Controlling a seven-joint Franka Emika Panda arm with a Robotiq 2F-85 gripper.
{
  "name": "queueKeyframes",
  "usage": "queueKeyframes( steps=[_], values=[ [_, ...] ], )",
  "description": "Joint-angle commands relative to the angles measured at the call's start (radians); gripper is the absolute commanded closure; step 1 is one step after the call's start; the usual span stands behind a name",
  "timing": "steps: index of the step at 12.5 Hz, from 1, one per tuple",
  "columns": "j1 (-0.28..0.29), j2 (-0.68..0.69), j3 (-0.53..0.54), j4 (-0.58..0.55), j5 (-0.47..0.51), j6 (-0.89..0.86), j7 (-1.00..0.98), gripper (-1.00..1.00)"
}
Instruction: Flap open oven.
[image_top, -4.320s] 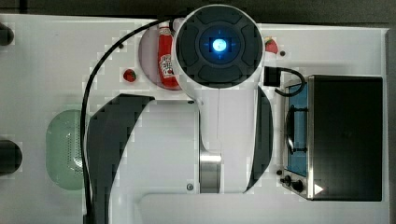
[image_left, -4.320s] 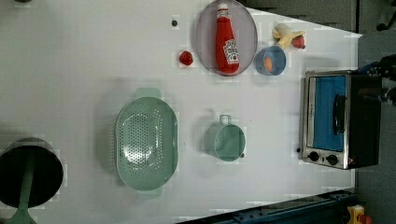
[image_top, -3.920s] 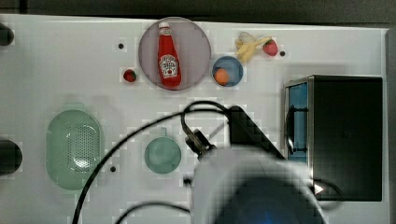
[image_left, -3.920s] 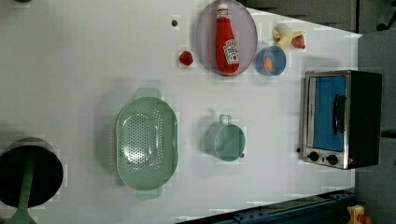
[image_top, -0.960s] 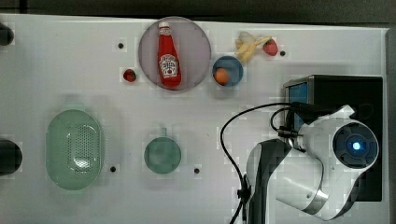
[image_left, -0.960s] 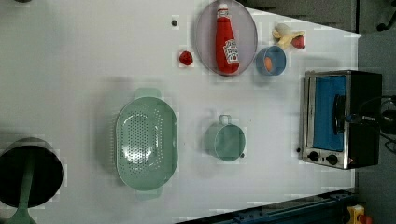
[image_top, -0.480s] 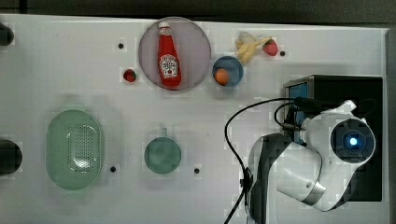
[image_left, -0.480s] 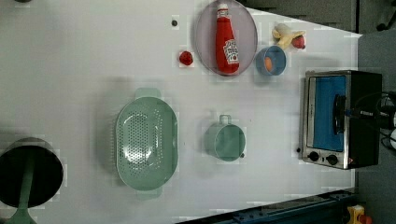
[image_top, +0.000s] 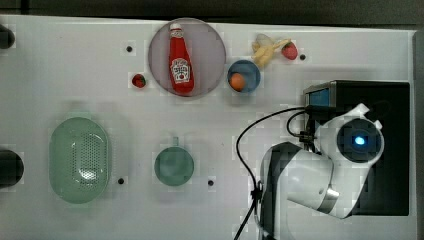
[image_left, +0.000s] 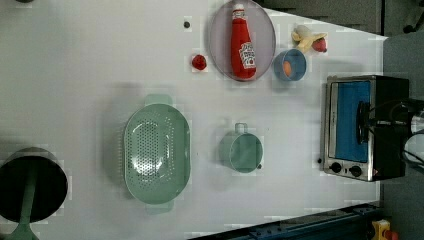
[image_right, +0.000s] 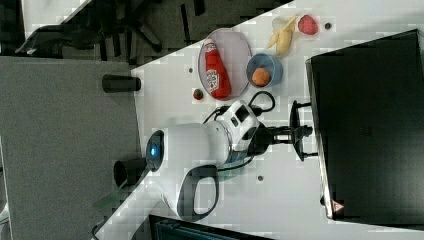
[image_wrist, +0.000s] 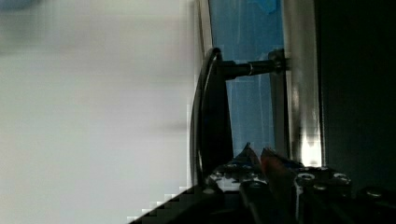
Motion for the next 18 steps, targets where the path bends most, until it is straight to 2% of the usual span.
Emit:
queueKeyframes(
  steps=[1, 4, 10, 18],
  values=[
    [0.038, -0.002, 0.02, -0.016, -0.151, -0.009, 0.16, 0.65],
    [0.065, 0.0, 0.065, -0.029, -0.322, -0.05, 0.36, 0.65],
    [0.088, 0.06, 0.178, -0.034, -0.419, -0.109, 0.588, 0.65],
    [0.187, 0.268, 0.28, -0.009, -0.777, -0.193, 1.097, 0.65]
  ],
)
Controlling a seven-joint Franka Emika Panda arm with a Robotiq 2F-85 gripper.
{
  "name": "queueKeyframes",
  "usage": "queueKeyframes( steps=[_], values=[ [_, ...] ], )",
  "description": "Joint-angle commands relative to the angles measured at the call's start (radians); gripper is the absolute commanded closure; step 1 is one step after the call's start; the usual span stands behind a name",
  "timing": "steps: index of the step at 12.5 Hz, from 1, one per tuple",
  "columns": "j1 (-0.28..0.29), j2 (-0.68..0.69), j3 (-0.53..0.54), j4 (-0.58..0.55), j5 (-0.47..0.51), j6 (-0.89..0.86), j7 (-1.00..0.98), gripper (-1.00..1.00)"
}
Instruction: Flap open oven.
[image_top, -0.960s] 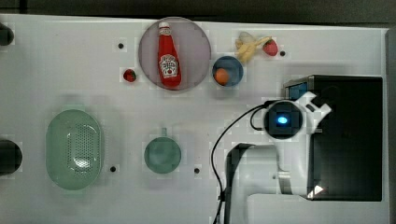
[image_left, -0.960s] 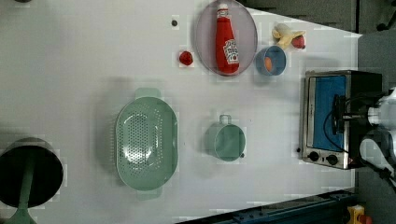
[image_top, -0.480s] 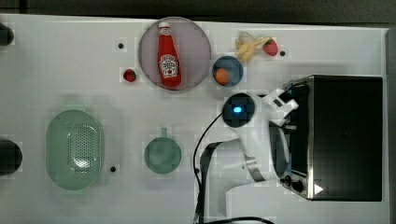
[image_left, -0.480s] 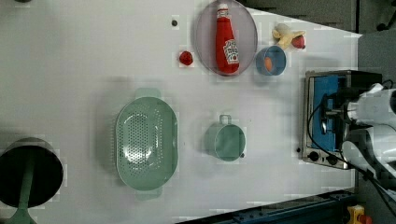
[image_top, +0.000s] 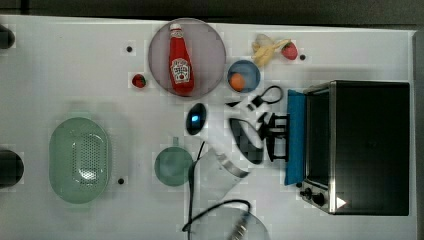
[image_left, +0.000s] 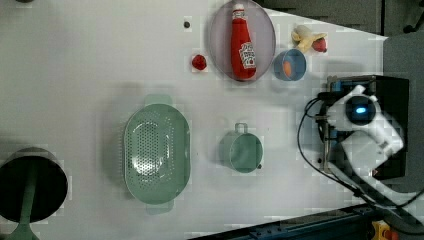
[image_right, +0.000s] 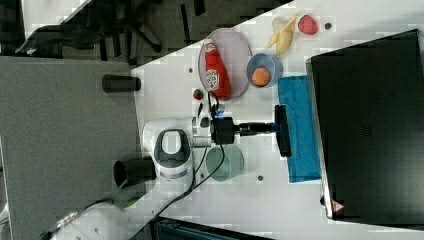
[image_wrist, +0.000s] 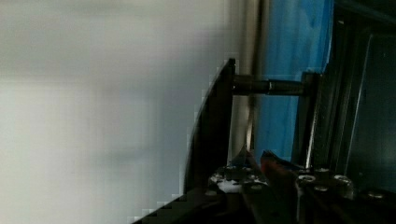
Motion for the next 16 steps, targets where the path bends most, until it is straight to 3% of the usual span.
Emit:
queueKeyframes(
  steps=[1, 6, 11, 13, 16],
  values=[
    [0.06, 0.097, 0.02, 0.009, -0.063, -0.026, 0.241, 0.65],
    [0.084, 0.231, 0.022, 0.07, -0.071, -0.018, 0.321, 0.65],
    [0.085, 0.239, 0.026, 0.115, -0.054, 0.033, 0.321, 0.65],
    [0.085, 0.203, 0.038, 0.12, 0.063, 0.097, 0.321, 0.65],
    [0.084, 0.1, 0.047, 0.119, 0.411, 0.107, 0.321, 0.65]
  ],
)
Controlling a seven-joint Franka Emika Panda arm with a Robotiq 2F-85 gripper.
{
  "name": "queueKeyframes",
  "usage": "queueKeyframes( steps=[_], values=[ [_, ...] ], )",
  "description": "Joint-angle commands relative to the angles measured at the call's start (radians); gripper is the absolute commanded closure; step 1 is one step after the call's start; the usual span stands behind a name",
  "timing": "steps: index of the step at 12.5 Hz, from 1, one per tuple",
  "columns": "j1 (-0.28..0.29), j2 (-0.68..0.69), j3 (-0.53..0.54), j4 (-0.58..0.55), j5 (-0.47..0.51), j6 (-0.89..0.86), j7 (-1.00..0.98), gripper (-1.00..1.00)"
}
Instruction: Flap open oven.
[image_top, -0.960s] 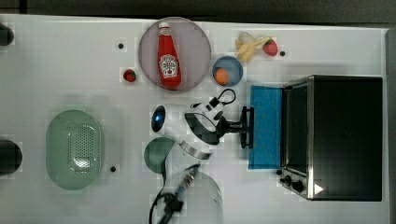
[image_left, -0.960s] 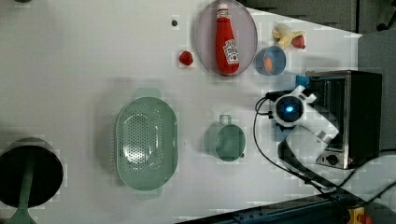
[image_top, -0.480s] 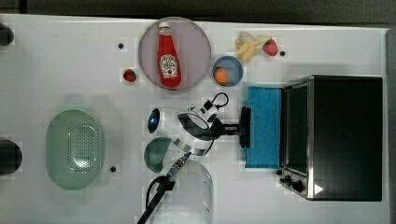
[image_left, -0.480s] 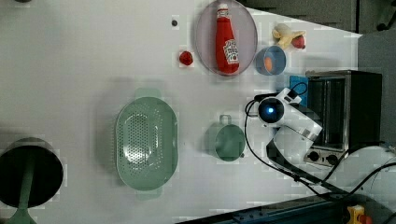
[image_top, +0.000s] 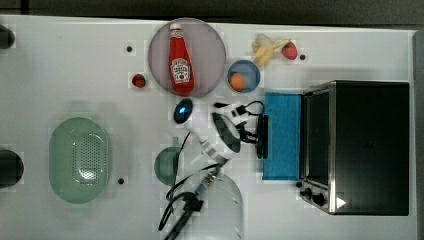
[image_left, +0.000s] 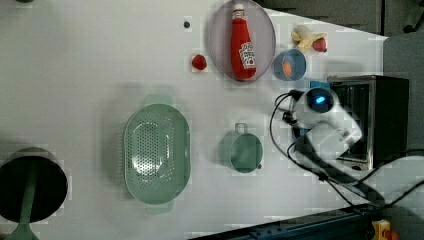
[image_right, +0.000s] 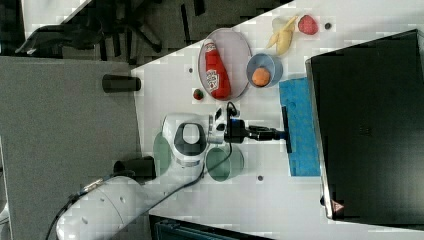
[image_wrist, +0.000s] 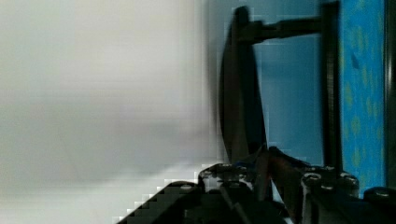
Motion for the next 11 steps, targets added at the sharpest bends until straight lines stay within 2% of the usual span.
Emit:
queueKeyframes(
  steps=[1, 3, 5, 9, 11],
  values=[
    [0.02, -0.156, 0.055, 0.027, 0.251, 0.069, 0.058, 0.65],
    [0.012, -0.261, 0.05, 0.027, 0.478, 0.048, 0.058, 0.65],
    [0.007, -0.37, 0.046, 0.029, 0.605, -0.012, 0.049, 0.65],
    [0.004, -0.571, 0.002, 0.077, 0.632, -0.191, 0.049, 0.65],
    [0.004, -0.652, -0.017, 0.117, 0.641, -0.342, 0.05, 0.65]
  ],
)
